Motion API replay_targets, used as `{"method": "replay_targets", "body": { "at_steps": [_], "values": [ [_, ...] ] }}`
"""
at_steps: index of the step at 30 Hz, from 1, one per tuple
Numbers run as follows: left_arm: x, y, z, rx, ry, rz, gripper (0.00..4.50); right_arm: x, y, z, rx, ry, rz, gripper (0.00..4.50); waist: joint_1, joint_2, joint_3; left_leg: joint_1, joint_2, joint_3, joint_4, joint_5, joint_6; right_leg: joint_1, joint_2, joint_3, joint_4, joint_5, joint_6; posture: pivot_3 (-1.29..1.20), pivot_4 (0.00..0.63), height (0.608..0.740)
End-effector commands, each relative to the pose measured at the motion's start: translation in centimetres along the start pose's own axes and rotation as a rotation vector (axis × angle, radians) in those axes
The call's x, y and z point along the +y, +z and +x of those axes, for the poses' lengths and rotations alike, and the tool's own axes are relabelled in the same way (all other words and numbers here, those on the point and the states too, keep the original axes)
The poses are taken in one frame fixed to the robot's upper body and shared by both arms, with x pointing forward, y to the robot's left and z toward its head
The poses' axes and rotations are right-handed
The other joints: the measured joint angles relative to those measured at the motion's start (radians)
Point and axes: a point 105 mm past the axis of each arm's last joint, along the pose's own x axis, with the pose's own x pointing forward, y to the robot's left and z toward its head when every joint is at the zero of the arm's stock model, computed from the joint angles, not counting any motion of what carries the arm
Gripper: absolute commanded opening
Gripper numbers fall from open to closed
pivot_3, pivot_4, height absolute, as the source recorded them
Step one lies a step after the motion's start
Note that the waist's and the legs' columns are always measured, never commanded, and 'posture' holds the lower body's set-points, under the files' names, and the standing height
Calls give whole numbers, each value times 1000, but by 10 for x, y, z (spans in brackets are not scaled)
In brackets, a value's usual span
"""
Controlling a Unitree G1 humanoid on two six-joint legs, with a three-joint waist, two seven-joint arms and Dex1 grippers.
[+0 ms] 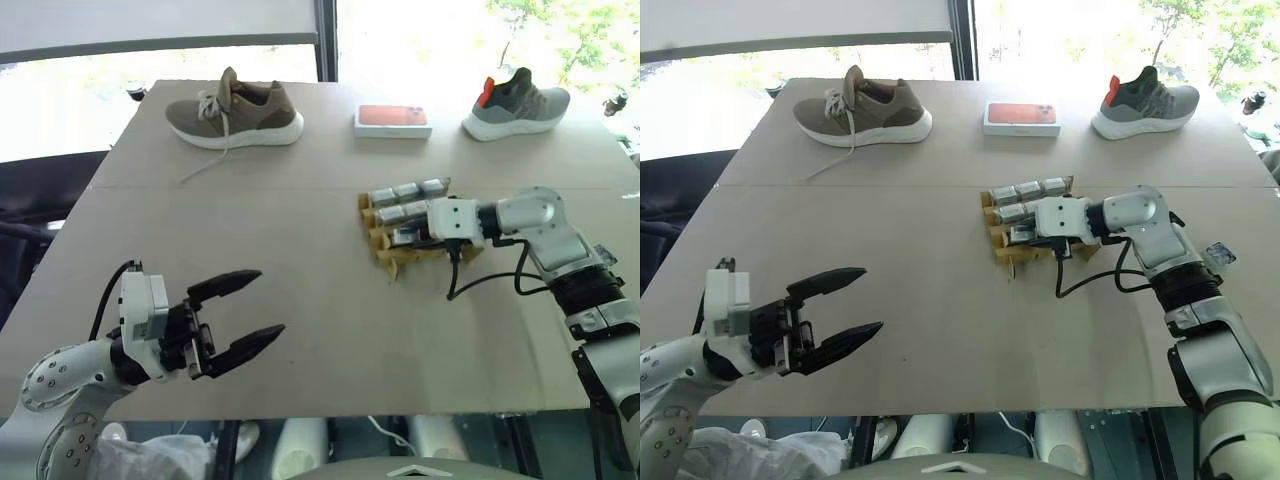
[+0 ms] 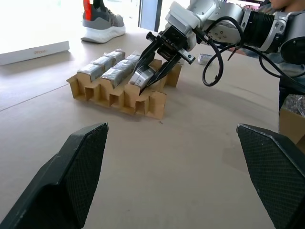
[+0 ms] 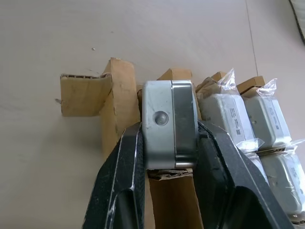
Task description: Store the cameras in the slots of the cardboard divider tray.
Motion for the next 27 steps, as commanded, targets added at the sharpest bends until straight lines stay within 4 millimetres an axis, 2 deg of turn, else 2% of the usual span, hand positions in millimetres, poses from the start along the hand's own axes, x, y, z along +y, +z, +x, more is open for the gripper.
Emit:
{"method": "replay_targets", "body": {
  "at_steps": [1,7,15,17,19,22,25,27],
  "values": [
    [-3,11,0,-26,-8,50,4500,4,9,1,-22,54,-31,834,0,0,0,0,0,0,0,0,0,0,0,0,0,0,0,0,150,740],
    [-5,12,0,-25,-7,49,4500,8,-3,7,24,143,-25,834,-2,0,0,1,0,0,0,0,0,0,0,0,0,0,0,0,150,740],
    [-10,11,-1,-21,9,40,4500,11,-7,10,30,278,32,834,-1,0,0,1,0,0,0,0,0,0,0,0,0,0,0,0,150,740],
    [-10,11,-1,-23,13,37,4500,6,-5,14,14,275,88,1875,-2,0,0,1,0,0,0,0,0,0,0,0,0,0,0,0,150,740],
    [-12,10,0,-24,12,35,4500,2,-6,14,12,245,75,2606,-2,0,0,1,0,0,0,0,0,0,0,0,0,0,0,0,150,740],
    [-12,10,2,-30,8,31,4500,-16,8,4,-55,111,42,3892,-1,0,-1,1,0,0,0,0,0,0,0,0,0,-1,-1,0,150,740],
    [-10,9,5,-39,-5,28,4500,-19,32,-24,-119,22,19,3892,6,1,0,0,0,-1,0,0,0,0,0,-1,0,0,0,0,150,740],
    [-7,9,9,-49,-20,27,4500,-16,43,-44,-131,-39,78,3892,11,2,1,-2,0,-1,0,0,0,0,-2,-2,-1,0,0,0,150,740]
  ]
}}
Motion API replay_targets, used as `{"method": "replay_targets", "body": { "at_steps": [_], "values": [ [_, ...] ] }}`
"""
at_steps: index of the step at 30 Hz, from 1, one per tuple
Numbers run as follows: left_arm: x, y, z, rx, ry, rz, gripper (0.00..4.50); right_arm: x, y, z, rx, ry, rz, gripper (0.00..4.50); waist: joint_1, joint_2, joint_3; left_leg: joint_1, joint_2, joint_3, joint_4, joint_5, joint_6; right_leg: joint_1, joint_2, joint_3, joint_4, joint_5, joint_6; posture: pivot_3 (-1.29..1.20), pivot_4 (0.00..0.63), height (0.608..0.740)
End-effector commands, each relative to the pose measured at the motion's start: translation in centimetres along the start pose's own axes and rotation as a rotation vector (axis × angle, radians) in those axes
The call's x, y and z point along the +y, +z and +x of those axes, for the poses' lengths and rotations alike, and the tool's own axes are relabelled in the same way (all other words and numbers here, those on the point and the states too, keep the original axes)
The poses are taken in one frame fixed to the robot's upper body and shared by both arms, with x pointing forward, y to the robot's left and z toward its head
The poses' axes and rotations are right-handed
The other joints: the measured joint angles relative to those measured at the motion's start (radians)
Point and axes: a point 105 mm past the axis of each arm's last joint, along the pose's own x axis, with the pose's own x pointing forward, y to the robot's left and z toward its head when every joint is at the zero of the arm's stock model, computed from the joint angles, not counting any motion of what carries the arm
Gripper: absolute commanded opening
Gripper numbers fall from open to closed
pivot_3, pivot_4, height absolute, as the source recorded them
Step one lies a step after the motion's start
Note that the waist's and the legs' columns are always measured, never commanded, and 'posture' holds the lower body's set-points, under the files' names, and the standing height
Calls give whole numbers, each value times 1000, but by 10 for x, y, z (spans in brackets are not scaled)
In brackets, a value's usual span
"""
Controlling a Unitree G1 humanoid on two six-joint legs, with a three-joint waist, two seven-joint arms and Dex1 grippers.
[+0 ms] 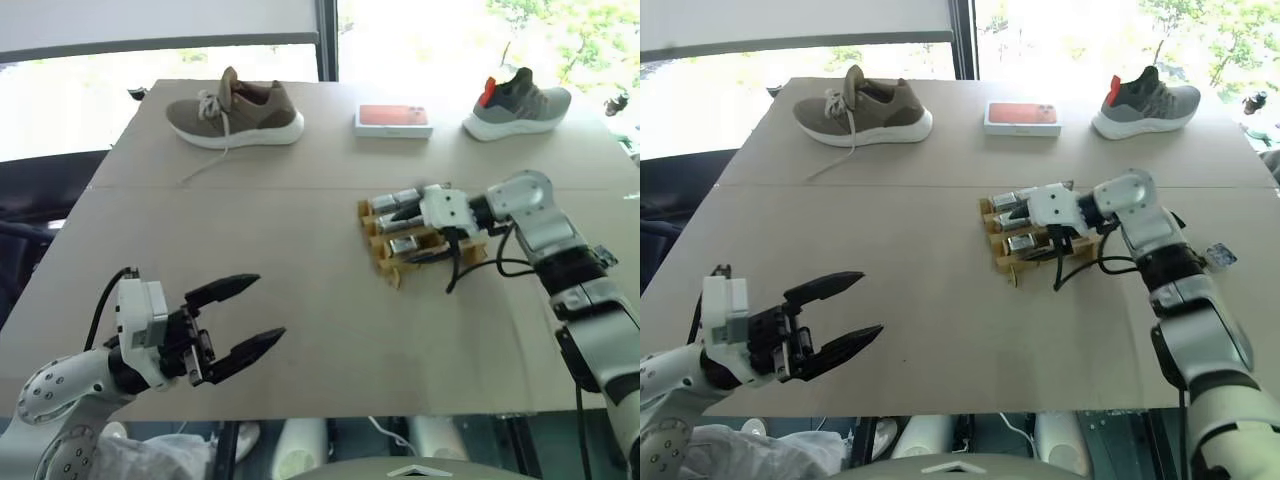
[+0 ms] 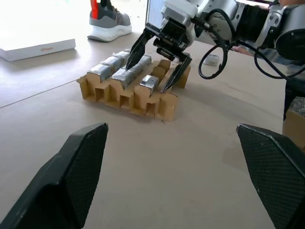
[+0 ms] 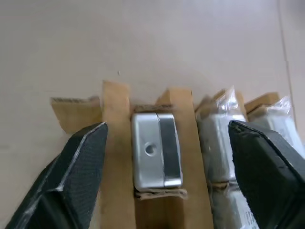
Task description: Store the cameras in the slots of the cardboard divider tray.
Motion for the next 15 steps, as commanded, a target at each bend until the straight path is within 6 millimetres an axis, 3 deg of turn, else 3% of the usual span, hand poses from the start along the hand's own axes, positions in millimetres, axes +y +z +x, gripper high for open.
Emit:
{"method": "replay_targets", "body": {
  "at_steps": [1,5,8,10,12,13,15],
  "values": [
    [-1,7,11,-43,-56,22,4500,-2,32,-47,-45,-185,34,3892,7,1,0,0,0,0,0,0,0,0,0,0,0,0,0,0,150,740],
    [5,11,24,-72,-109,34,4500,10,15,-93,53,-463,237,3892,17,-1,-1,0,-1,-1,0,0,0,1,-3,-2,0,0,0,0,150,740],
    [7,14,31,-87,-145,37,4500,14,-20,-137,198,-774,409,3892,13,-1,-1,2,-1,0,1,0,0,1,0,0,1,0,0,0,150,740],
    [7,16,37,-99,-181,38,4500,29,-52,-164,328,-969,521,3892,12,-1,-2,2,-1,3,1,0,0,1,2,2,1,0,0,0,150,740],
    [6,19,43,-107,-222,44,4500,51,-80,-185,414,-1085,645,4154,13,-1,-2,3,-1,3,1,0,0,1,3,4,1,0,0,0,150,740],
    [6,20,45,-108,-235,47,4500,57,-88,-191,432,-1125,684,4440,13,-1,-2,3,-1,3,1,0,0,1,4,4,1,0,0,0,150,740],
    [6,22,48,-111,-259,51,4500,63,-99,-198,438,-1213,746,4473,10,-1,-2,3,-1,3,1,0,0,1,5,4,1,0,0,0,150,740]
  ]
}}
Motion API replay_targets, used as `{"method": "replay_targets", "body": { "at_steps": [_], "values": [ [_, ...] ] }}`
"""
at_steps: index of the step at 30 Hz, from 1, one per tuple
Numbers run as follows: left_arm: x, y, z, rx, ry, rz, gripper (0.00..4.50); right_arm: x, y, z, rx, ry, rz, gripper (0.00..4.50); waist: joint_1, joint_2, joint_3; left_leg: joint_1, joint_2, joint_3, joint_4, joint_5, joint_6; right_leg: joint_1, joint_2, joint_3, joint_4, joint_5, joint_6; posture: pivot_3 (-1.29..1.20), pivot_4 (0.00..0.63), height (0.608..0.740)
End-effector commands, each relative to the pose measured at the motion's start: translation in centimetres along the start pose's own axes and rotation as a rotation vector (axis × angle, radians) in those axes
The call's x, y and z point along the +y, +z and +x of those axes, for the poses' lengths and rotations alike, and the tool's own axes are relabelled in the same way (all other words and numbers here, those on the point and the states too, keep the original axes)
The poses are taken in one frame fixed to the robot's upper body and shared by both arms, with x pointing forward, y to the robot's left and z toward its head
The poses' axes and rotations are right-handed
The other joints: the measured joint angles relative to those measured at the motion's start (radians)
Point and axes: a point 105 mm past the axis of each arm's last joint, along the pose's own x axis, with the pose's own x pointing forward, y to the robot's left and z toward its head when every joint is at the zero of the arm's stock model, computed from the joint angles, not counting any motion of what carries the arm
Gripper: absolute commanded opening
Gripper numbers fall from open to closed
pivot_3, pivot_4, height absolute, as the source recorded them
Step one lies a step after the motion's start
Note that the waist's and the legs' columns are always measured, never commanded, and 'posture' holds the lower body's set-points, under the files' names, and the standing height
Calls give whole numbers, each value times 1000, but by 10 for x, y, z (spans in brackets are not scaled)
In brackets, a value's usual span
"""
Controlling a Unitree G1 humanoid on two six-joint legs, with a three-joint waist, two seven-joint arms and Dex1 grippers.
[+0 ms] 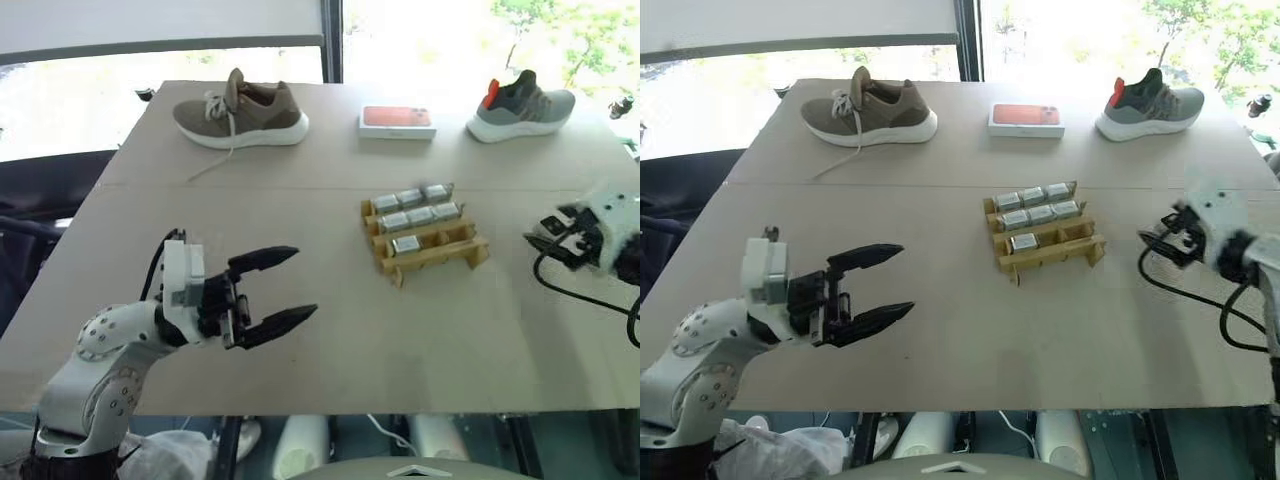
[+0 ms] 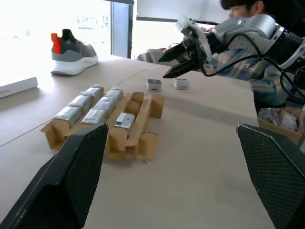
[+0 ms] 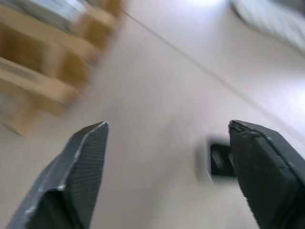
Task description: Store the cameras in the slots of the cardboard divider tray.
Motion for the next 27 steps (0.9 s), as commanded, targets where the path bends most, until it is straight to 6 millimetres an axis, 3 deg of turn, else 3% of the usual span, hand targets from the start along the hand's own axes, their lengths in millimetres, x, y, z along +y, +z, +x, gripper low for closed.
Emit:
{"method": "replay_targets", "body": {
  "at_steps": [1,5,16,25,27],
  "values": [
    [-1,7,5,-13,-54,14,4500,-33,-7,-7,-2,-232,66,4473,-4,0,0,0,0,2,0,0,0,0,1,0,0,0,0,0,150,740],
    [3,10,9,-17,-73,20,4500,-52,-23,-5,26,-423,192,4473,-18,0,0,1,0,1,0,0,0,0,3,4,0,0,0,0,150,740],
    [1,9,8,-12,-83,19,4500,-50,-65,10,132,-685,473,4473,-21,1,-1,-1,1,1,-1,0,0,-1,2,4,-1,0,0,0,150,740],
    [5,9,8,-11,-82,24,4500,-40,-63,19,107,-767,594,4473,-25,1,-1,0,1,1,0,0,0,-1,2,4,0,0,0,0,150,740],
    [5,9,8,-11,-83,24,4500,-39,-65,18,115,-785,607,3949,-25,1,-1,0,1,1,0,0,0,-1,2,4,0,0,0,0,150,740]
  ]
}}
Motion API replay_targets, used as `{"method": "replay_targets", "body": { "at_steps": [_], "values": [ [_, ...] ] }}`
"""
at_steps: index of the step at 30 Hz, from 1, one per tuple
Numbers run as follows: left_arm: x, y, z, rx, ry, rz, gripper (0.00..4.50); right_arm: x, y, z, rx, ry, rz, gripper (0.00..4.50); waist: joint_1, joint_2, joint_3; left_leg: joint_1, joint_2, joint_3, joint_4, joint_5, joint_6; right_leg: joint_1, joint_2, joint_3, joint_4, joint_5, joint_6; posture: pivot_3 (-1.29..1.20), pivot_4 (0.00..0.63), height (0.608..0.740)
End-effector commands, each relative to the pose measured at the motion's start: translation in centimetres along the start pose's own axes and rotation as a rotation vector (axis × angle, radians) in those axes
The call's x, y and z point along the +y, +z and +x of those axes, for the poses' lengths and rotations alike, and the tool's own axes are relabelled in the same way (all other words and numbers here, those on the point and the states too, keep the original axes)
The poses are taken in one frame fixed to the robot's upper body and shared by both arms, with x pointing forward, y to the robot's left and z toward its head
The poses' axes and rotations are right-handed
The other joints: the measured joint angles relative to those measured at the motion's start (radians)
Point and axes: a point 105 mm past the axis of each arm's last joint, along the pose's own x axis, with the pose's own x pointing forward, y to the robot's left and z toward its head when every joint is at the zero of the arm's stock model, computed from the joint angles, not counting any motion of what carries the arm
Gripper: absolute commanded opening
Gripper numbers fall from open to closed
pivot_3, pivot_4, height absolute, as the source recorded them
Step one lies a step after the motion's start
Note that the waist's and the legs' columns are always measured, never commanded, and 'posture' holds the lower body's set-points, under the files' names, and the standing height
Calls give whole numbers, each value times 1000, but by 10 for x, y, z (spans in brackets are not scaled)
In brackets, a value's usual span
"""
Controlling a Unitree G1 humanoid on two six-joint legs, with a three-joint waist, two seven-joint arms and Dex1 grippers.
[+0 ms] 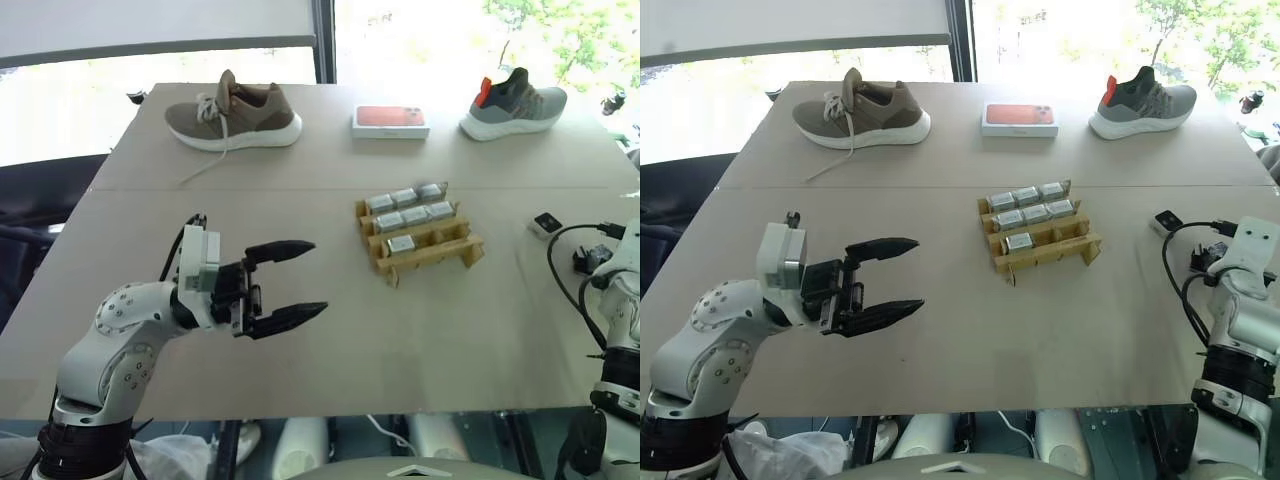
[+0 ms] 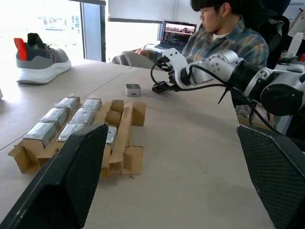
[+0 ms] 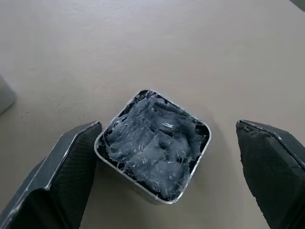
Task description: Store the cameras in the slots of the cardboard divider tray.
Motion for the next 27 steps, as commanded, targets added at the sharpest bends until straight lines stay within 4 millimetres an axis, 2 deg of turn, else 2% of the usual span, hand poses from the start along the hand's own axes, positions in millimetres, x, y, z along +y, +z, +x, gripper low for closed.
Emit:
{"method": "replay_targets", "body": {
  "at_steps": [1,4,5,8,11,12,15,17,19,22,25,27],
  "values": [
    [0,6,0,-11,-15,28,4500,-4,6,-4,-28,-40,32,3719,1,0,0,0,0,0,0,0,0,0,0,0,0,0,0,0,150,740],
    [0,7,1,-16,-22,26,4500,-4,3,-6,-23,-43,31,2367,5,0,0,0,0,-1,0,0,0,0,0,-1,0,0,0,0,150,740],
    [2,7,3,-17,-18,17,4500,-4,1,-7,-20,-36,22,2175,7,0,0,-1,0,-2,0,0,0,0,0,-2,0,0,0,0,150,740],
    [8,8,9,-14,21,7,4500,1,3,-16,-40,17,-41,2084,12,0,0,-1,0,-2,0,0,0,0,0,-2,-1,0,0,0,150,740],
    [21,14,17,-41,94,-78,4500,14,16,-32,-136,127,-147,2084,13,0,0,-1,0,-2,0,0,0,0,0,-2,0,0,0,0,150,740],
    [27,13,21,-14,151,-98,4500,23,30,-47,-232,225,-249,2084,11,0,0,-1,0,-3,0,0,0,0,0,-2,0,0,0,0,150,740],
    [37,15,25,49,226,-174,4500,62,48,-96,-433,507,-526,2084,7,3,1,-1,0,-3,0,0,0,0,-1,-1,0,0,1,0,150,740],
    [32,26,35,-15,100,-377,4500,99,44,-152,-576,829,-794,2084,0,3,1,-1,0,-3,-1,0,1,0,0,-1,0,0,1,0,150,740],
    [32,27,47,-13,62,-484,4500,120,39,-183,-655,1012,-927,2084,-4,-1,0,0,1,-3,-1,0,1,0,0,-2,0,-1,2,0,150,740],
    [35,17,60,42,53,-613,4500,160,40,-217,-802,1202,-1009,2084,-10,-6,0,4,2,-3,0,0,0,3,2,-2,0,-2,4,0,150,740],
    [37,19,65,43,19,-712,4500,193,42,-238,-905,1327,-1028,2084,-4,-9,3,10,1,-2,0,0,0,8,2,-1,0,-2,3,0,150,740],
    [37,14,68,89,27,-704,4500,208,42,-251,-962,1401,-1052,2084,2,-10,3,10,1,-3,0,1,-1,8,2,-2,1,0,1,0,150,740]
  ]
}}
